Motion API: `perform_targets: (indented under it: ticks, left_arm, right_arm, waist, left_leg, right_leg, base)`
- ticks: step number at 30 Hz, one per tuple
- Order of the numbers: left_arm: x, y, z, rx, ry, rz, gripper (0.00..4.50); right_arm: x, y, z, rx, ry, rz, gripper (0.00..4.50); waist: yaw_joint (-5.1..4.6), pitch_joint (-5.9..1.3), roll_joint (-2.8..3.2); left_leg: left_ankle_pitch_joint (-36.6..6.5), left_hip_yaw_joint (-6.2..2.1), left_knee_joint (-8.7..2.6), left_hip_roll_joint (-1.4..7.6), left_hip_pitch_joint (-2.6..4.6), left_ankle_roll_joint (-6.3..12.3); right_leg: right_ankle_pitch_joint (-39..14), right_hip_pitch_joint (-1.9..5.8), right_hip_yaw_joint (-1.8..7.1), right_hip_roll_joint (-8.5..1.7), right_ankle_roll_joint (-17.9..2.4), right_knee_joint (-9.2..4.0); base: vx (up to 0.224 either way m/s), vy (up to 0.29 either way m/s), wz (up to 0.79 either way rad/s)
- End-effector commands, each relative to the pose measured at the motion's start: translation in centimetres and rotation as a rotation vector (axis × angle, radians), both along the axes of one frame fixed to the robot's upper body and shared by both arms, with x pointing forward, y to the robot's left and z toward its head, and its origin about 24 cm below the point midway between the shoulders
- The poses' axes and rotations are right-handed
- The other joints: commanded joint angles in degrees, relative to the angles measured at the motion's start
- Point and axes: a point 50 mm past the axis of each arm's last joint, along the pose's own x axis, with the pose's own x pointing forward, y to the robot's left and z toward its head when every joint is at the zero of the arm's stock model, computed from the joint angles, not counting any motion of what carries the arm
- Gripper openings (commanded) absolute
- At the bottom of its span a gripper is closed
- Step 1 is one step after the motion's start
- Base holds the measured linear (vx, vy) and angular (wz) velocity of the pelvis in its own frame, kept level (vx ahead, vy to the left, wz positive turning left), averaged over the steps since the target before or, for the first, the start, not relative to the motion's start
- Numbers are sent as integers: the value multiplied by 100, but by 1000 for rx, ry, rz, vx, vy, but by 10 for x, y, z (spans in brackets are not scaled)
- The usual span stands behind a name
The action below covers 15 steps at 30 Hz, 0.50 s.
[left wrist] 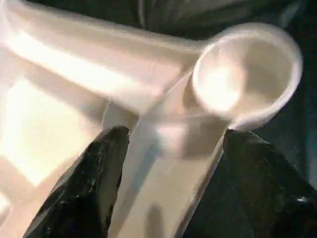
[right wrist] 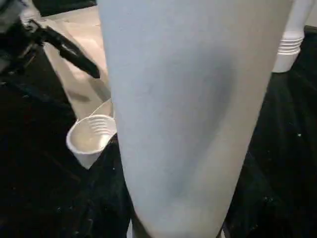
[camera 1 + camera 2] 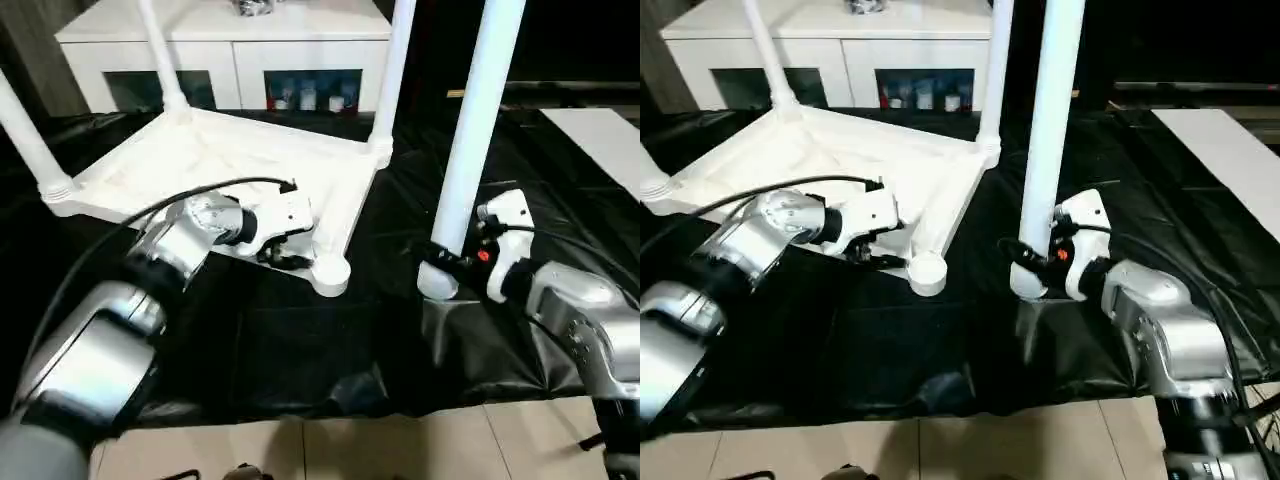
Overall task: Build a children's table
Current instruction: Insert table leg to table base
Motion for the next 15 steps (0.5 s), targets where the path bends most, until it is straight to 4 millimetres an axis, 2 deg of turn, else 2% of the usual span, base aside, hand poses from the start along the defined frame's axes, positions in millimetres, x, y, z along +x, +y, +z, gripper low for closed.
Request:
perform_targets:
  ticks: [1,2,4,5,8,12,14,15]
  left_arm:
    - [3,3,3,47,-12,-7,349]
    - [2,7,1,71,12,-5,349]
    - [1,12,-1,89,42,-1,349]
    - [1,14,-3,98,61,7,349]
    - [2,15,-7,122,31,23,349]
    - [3,5,-16,109,-71,46,349]
    - [2,3,-18,97,-68,39,349]
    - [-1,-1,-23,84,-33,29,331]
  right_arm:
    - [-3,-4,8,-1,-22,-10,190]
    - [-5,-5,9,-2,-20,-8,190]
    - [-7,-5,9,-5,-17,-5,190]
    - [-8,-7,9,-7,-16,-8,190]
    - [-9,-8,10,-9,-16,-15,190]
    - [-9,-6,9,-7,-14,-14,190]
    - [-9,-5,9,-6,-14,-11,190]
    - [-9,-4,9,-4,-13,-5,190]
  waist:
    - [-29,-446,29]
    - [-27,-449,67]
    - [-28,-451,40]
    - [-32,-446,66]
    - [-29,-448,84]
    - [-28,-452,82]
    - [-13,-453,79]
    - [-11,-452,79]
  left_leg:
    - [-1430,-50,-384,117,112,-17]
    - [-1427,-52,-375,114,113,-10]
    - [-1411,-48,-375,114,111,21]
    - [-1405,-47,-373,114,109,34]
    - [-1401,-47,-363,112,111,64]
    - [-1381,-49,-353,117,104,128]
    - [-1346,-53,-359,121,100,146]
    - [-1329,-51,-360,121,97,151]
  right_leg:
    - [-1415,358,220,-299,-1058,-474]
    - [-1432,362,219,-307,-1073,-471]
    - [-1442,365,219,-312,-1102,-482]
    - [-1454,361,217,-311,-1127,-484]
    - [-1557,364,213,-317,-1139,-490]
    - [-1567,362,203,-304,-1117,-499]
    - [-1563,364,203,-311,-1108,-502]
    - [-1560,362,204,-317,-1112,-504]
  base:
    - [0,0,0]
    - [0,0,0]
    - [0,0,0]
    - [0,0,0]
    - [0,0,0]
    - [0,0,0]
    - [0,0,0]
    - [0,0,0]
